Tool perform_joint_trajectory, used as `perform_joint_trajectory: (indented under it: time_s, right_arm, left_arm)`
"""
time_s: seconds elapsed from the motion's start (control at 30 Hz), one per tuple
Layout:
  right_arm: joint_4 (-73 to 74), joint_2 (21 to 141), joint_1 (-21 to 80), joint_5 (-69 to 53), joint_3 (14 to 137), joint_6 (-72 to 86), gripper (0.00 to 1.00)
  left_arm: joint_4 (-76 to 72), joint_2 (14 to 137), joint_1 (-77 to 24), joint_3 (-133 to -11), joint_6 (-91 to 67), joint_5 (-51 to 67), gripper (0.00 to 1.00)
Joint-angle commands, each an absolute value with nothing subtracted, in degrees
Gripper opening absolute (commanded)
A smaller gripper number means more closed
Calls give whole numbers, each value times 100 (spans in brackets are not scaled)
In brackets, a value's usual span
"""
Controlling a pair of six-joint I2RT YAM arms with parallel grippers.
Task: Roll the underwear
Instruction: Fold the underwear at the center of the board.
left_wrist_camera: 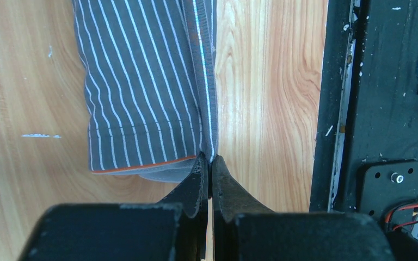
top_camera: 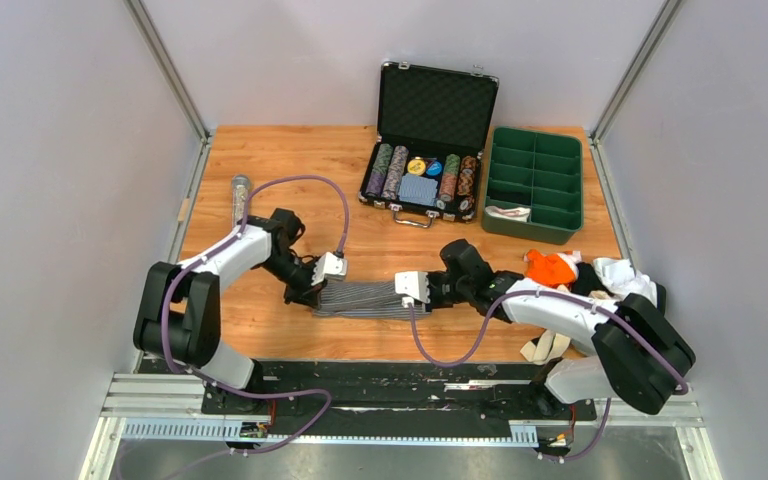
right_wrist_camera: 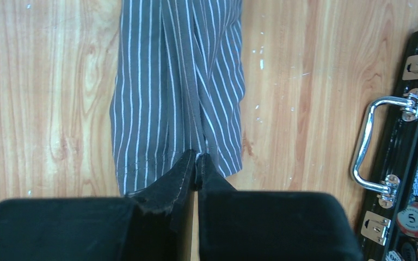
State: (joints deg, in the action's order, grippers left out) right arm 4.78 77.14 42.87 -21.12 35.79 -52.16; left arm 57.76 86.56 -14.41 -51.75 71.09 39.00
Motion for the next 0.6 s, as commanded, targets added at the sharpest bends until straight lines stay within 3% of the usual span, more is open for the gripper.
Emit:
perform_joint_trajectory:
  time_s: [0.0, 0.47, 0.57]
  right_arm:
    - [391, 7502, 4336, -2225, 3396, -5496, 0]
    - [469, 6351, 4723, -3151, 2439, -6662, 0]
    - [766, 6189, 4763, -3611, 2339, -7147, 9]
  left_arm:
    - [5785, 8819, -1529, -5195, 7045, 3749, 0]
    - [5542, 9148, -1740, -5212, 6656, 3393, 0]
    - [5548, 9251, -1767, -5247, 6602, 3363, 0]
